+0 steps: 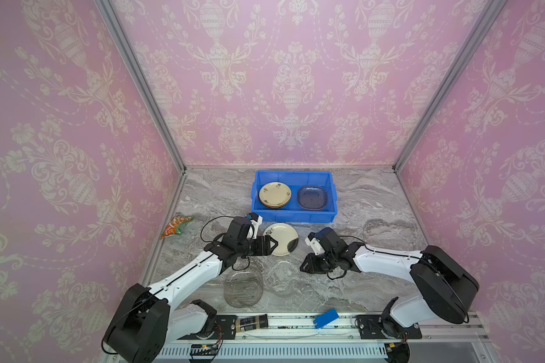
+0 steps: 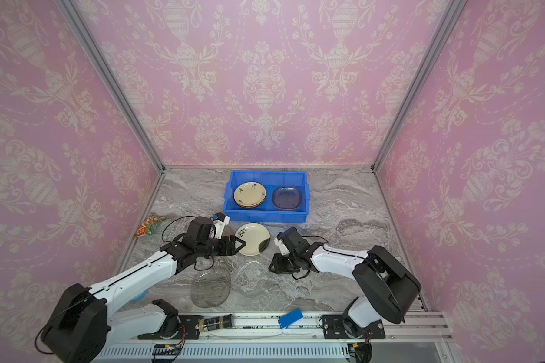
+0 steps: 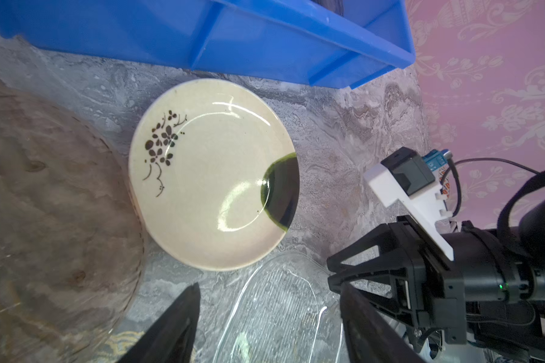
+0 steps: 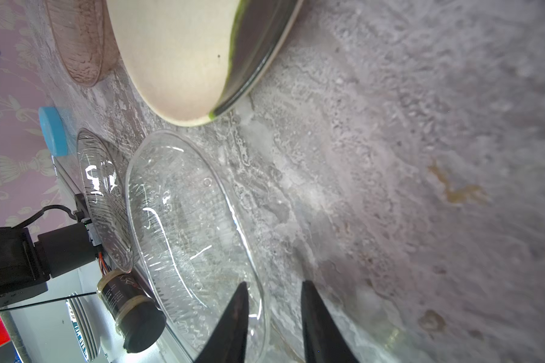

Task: Place the plates into the plastic bin on the countertop

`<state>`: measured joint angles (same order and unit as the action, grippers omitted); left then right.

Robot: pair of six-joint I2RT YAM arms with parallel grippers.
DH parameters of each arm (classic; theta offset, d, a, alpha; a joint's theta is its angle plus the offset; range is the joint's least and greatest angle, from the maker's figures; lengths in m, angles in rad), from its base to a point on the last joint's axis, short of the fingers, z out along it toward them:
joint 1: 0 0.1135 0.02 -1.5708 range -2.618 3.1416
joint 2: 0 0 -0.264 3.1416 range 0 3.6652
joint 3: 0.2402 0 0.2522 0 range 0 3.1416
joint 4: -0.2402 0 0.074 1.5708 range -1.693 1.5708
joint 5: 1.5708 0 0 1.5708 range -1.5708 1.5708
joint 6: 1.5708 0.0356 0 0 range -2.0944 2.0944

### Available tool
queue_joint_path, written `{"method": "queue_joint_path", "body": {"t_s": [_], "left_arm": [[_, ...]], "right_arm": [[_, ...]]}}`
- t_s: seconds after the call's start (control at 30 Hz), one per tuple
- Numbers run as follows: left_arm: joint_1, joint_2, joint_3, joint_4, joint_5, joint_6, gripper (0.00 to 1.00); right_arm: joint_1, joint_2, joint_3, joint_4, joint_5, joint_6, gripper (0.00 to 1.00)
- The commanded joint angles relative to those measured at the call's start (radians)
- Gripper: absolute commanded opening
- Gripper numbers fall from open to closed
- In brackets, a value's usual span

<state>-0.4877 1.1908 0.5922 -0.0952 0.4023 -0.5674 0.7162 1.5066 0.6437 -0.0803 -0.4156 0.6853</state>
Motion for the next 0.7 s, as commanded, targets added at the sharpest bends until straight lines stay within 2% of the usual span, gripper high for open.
{"method": "queue_joint_path", "body": {"t_s": [0.0,0.17,0.3,0.67], "left_arm": [[-0.004,0.023,-0.017,0.056,0.008,-0.023,0.72],[-0.004,0.051,-0.016,0.095,0.022,-0.039,0.72],[-0.004,0.058,-0.009,0.089,0.017,-0.028,0.72],[-0.004,0.091,0.035,0.082,0.02,-0.009,0.72]], "right_arm": [[0.007,0.019,-0.012,0.032,-0.013,0.013,0.28],[0.012,0.06,-0.026,0.089,-0.023,0.038,0.2],[0.023,0.085,-0.032,0.109,-0.027,0.049,0.17],[0.024,-0.01,-0.039,0.018,0.022,0.029,0.0]]}}
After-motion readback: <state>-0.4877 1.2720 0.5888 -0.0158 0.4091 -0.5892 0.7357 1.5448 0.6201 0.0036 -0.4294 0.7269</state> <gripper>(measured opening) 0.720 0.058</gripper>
